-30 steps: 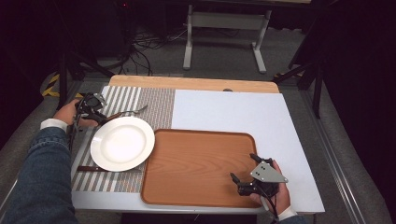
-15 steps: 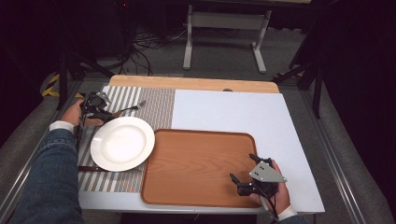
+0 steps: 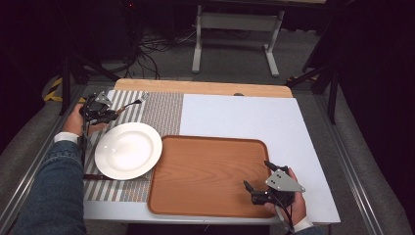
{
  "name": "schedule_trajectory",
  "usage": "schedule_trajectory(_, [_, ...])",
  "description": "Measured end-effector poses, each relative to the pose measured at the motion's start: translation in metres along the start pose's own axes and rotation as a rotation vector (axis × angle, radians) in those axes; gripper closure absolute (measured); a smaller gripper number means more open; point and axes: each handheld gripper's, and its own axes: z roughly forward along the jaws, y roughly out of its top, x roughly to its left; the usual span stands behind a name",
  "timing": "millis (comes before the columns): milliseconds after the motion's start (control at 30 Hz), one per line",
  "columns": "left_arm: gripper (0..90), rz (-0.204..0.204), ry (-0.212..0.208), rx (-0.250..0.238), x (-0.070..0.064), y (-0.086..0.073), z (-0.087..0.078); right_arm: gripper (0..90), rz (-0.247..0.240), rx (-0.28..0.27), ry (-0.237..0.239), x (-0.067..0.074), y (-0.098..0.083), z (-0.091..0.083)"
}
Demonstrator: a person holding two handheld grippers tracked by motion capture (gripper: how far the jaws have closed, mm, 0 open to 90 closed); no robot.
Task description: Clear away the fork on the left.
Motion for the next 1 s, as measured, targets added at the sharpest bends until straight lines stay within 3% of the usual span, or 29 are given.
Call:
schedule_trajectory(167, [76.1,0.004,0.028,-0.054,-0.009,0.003,-0.013,7.2,0.012,-0.017,-0.005,-0.002,0.0,-0.002])
schedule_trajectory(433, [76.1,0.03,0.031,-0.108,-0.029,0.008,-0.027,7.2,0.019,-0.029,-0.006,-0.003,0.001,-0.005])
schedule_trajectory(567, [76.1,0.052,0.02,-0.16,-0.046,0.011,-0.038,7.2,0.014,-0.033,-0.009,-0.002,0.002,-0.006])
schedule_trajectory(800, [76.1,0.091,-0.001,-0.204,-0.069,0.014,-0.048,7.2,0.014,-0.033,-0.013,-0.002,0.002,-0.005])
schedule_trajectory(867, [76.1,0.111,0.027,-0.181,-0.076,0.016,-0.048,7.2,0.012,-0.034,-0.014,-0.002,0.002,-0.006])
schedule_trajectory(1000, [76.1,0.118,0.019,-0.179,-0.083,0.017,-0.046,7.2,0.021,-0.036,-0.013,-0.002,0.002,-0.006])
